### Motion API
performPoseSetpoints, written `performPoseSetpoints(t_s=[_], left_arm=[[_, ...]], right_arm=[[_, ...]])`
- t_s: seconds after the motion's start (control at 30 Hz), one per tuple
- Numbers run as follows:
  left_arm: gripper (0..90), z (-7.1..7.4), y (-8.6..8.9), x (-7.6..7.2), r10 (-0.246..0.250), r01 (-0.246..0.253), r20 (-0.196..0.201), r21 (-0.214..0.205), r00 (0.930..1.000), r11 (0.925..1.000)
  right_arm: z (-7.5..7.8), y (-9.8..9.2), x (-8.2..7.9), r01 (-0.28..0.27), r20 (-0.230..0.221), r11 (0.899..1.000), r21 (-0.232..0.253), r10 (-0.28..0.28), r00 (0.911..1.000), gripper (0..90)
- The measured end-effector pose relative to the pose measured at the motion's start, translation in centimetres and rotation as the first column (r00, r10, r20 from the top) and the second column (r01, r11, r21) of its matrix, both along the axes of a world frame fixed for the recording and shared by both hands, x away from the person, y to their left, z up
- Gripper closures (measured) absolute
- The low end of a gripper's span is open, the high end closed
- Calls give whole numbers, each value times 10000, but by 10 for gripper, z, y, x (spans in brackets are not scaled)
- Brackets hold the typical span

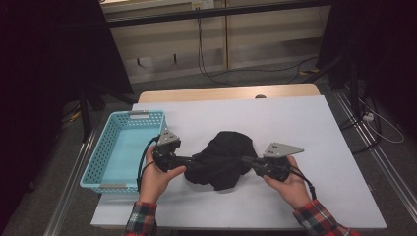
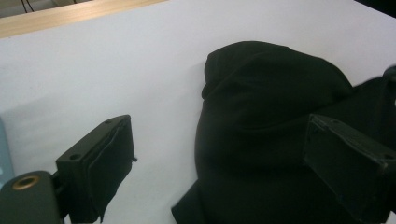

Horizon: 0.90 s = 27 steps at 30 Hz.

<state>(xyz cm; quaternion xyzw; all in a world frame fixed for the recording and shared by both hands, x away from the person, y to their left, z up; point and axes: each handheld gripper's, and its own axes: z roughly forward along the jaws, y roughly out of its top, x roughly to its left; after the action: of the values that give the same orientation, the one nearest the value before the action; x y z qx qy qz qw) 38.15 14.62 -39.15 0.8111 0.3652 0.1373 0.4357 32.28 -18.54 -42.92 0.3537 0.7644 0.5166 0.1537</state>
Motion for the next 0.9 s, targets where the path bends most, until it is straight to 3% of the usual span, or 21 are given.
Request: performPoseSetpoints(t_s=[0.03,0.13,0.23,0.37,0.5,0.67,0.9], left_arm=[[90,0,-3,0,-86,86,18,0,10000,10000],[90,-2,-8,-1,-206,206,-13,24,9998,9998],[90,-4,-13,-1,-449,449,-27,47,9990,9990],[90,-6,-16,-1,-526,527,-38,130,9986,9985],[90,-7,-19,-1,-575,576,-76,110,9983,9983],[91,-10,-26,-2,-795,796,-135,130,9967,9967],[95,-8,-33,-6,-1189,1190,41,-63,9929,9929]], right_arm=[[1,-12,0,316,74,9994,-126,-315,9995,883],[2,-30,2,701,-27,9975,98,-700,9975,883],[3,-42,0,934,-158,9954,193,-931,9955,883],[5,-56,0,1476,8,9889,-160,-1476,9891,884],[-1,-71,3,1910,-183,9816,-26,-1910,9814,883],[-3,-80,3,2132,-303,9770,-41,-2132,9765,883],[-4,-77,2,2027,-308,9792,-26,-2026,9788,881]])
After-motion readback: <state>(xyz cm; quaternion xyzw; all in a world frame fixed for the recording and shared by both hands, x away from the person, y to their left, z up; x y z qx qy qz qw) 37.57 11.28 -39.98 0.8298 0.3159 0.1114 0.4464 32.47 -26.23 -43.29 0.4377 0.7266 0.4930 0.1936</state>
